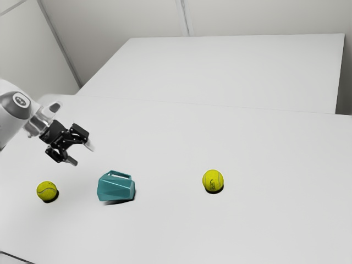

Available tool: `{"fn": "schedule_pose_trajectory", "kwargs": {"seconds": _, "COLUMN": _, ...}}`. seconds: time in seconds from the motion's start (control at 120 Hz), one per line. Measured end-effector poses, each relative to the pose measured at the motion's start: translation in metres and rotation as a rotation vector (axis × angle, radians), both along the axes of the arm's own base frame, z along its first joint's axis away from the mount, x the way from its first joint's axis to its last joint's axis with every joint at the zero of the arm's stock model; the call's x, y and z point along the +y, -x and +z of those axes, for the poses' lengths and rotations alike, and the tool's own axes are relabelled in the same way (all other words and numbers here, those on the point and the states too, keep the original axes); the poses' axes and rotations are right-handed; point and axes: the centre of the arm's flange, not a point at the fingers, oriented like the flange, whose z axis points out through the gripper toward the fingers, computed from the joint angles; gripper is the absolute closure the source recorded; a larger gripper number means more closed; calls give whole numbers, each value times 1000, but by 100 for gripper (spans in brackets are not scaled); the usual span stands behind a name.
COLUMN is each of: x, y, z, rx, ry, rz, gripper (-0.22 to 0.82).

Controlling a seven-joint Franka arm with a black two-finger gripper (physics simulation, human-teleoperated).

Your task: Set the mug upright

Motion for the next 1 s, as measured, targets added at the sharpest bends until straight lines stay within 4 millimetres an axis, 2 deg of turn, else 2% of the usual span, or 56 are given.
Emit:
{"fn": "schedule_pose_trajectory", "kwargs": {"seconds": 0.233, "x": -1, "y": 9, "z": -48, "rx": -61, "ry": 112, "rz": -4, "gripper": 2}}
{"fn": "schedule_pose_trajectory", "kwargs": {"seconds": 0.45, "x": -6, "y": 18, "z": -84, "rx": -117, "ry": 208, "rz": -2, "gripper": 2}}
{"fn": "schedule_pose_trajectory", "kwargs": {"seconds": 0.825, "x": -12, "y": 22, "z": -115, "rx": -215, "ry": 310, "rz": -32, "gripper": 2}}
{"fn": "schedule_pose_trajectory", "kwargs": {"seconds": 1.0, "x": -20, "y": 24, "z": -119, "rx": -258, "ry": 357, "rz": -66, "gripper": 3}}
